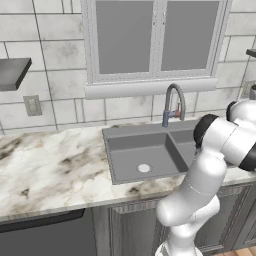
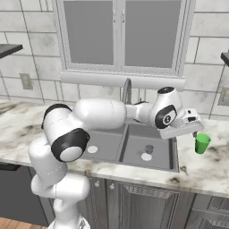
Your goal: Move any existing items from the left basin to the right basin for drying. Then move the cup from the counter to the left basin of the sink for washing.
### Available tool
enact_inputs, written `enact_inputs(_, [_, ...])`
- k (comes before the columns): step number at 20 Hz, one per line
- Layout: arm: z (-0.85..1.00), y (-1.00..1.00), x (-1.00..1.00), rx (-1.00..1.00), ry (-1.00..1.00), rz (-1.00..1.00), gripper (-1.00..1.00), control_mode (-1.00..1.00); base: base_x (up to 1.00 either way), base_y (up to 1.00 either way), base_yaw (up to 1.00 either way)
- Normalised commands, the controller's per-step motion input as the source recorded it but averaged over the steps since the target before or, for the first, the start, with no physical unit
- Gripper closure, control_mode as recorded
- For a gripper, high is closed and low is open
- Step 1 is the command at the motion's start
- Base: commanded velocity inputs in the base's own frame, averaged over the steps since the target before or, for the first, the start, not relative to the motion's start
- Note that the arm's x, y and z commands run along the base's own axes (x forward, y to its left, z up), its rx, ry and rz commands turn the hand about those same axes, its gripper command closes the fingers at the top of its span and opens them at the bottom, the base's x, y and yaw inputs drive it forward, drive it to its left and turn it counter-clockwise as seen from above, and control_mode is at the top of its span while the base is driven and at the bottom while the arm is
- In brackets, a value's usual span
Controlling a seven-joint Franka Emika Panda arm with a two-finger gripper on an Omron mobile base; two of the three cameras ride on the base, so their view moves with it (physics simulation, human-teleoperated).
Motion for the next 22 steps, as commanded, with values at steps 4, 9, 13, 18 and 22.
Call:
enact_inputs(4, [-0.14,-0.09,0.3,0.0,0.0,0.0,-1.0,-1.0,0.0,0.0,0.0])
enact_inputs(9, [-0.09,-0.08,0.31,0.0,0.0,0.0,-1.0,-1.0,0.0,0.0,0.0])
enact_inputs(13, [-0.12,-0.12,0.25,0.0,0.0,0.0,-1.0,-1.0,0.0,0.0,0.0])
enact_inputs(18, [-0.12,-0.2,0.3,0.0,0.0,0.0,-1.0,-1.0,0.0,0.0,0.0])
enact_inputs(22, [-0.11,-0.18,0.29,0.0,0.01,0.0,-1.0,-1.0,0.0,0.0,0.0])
